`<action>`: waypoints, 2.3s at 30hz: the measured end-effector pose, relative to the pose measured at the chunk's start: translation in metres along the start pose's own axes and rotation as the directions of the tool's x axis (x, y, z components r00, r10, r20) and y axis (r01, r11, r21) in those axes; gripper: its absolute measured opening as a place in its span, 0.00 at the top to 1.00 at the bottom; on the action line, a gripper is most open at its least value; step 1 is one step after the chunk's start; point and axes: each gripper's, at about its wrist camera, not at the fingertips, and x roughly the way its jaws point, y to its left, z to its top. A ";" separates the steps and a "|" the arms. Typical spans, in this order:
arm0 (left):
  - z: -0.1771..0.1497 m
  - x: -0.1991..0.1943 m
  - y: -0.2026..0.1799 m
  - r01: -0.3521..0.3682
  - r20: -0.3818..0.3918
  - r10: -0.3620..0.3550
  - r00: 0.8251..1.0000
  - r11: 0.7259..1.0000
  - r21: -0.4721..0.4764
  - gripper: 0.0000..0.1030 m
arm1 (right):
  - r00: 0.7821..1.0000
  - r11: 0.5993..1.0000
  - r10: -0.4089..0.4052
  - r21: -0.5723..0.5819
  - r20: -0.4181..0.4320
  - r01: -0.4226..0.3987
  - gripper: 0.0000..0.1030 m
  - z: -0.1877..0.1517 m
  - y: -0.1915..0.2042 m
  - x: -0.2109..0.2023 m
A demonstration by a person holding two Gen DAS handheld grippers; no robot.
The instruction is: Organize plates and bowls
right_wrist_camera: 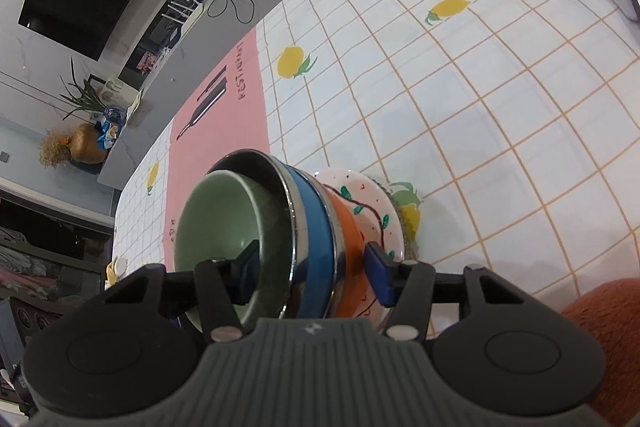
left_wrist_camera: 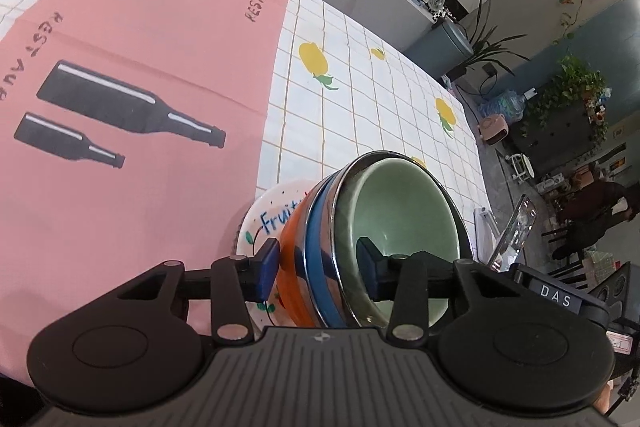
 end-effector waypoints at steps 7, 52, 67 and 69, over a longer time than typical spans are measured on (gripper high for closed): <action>0.002 -0.001 -0.001 -0.010 -0.003 0.010 1.000 1.000 0.011 0.54 | 1.000 1.000 0.011 -0.004 -0.003 -0.011 0.47 0.002 0.002 0.004; -0.144 -0.151 -0.028 -0.434 0.555 0.164 0.816 0.807 0.400 0.29 | 0.729 0.760 -0.097 -0.422 0.678 0.494 0.15 -0.214 0.117 -0.094; -0.161 -0.121 0.003 -0.497 0.469 0.312 0.826 0.796 0.345 0.17 | 0.782 0.724 -0.194 -0.452 0.592 0.522 0.13 -0.215 0.100 -0.048; -0.162 -0.117 0.004 -0.500 0.459 0.320 0.829 0.791 0.351 0.17 | 0.792 0.727 -0.205 -0.452 0.575 0.516 0.13 -0.214 0.099 -0.045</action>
